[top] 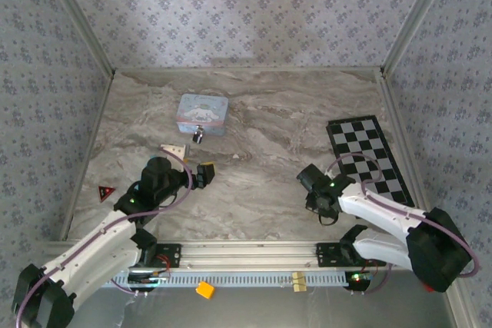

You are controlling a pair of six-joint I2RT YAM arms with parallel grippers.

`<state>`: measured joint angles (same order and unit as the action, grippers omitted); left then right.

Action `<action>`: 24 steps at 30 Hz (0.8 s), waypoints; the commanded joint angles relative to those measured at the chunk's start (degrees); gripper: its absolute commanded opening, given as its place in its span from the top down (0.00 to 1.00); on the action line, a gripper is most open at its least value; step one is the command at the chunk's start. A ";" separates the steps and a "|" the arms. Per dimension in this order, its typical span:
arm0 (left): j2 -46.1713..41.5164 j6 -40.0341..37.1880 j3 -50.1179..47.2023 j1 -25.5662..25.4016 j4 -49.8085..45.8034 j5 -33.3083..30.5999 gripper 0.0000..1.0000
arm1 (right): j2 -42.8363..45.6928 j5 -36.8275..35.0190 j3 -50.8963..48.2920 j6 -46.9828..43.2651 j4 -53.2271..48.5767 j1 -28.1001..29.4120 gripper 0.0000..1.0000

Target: Unlock a padlock with a key

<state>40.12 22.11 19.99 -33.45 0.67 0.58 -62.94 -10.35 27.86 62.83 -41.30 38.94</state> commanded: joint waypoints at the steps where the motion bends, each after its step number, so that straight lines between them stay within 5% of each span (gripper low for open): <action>1: -0.33 0.05 -0.12 -0.25 0.98 -0.67 0.00 | -0.69 -1.50 -0.94 1.38 0.02 0.35 0.83; 11: 2.43 -0.14 -0.04 -0.27 1.96 -0.67 0.00 | 1.06 -1.87 -0.04 -0.64 0.48 0.81 1.00; 17: 5.51 -0.15 0.70 -0.21 3.23 0.78 0.00 | 6.52 -1.07 3.51 -6.07 3.13 2.25 1.00; 24: 12.42 4.73 4.62 -2.06 9.25 12.61 0.00 | 9.58 1.44 7.52 -15.25 16.95 6.06 1.00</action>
<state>50.41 23.94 20.38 -34.00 4.56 6.24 -53.95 -9.58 32.67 53.30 -31.48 43.40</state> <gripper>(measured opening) 0.998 0.052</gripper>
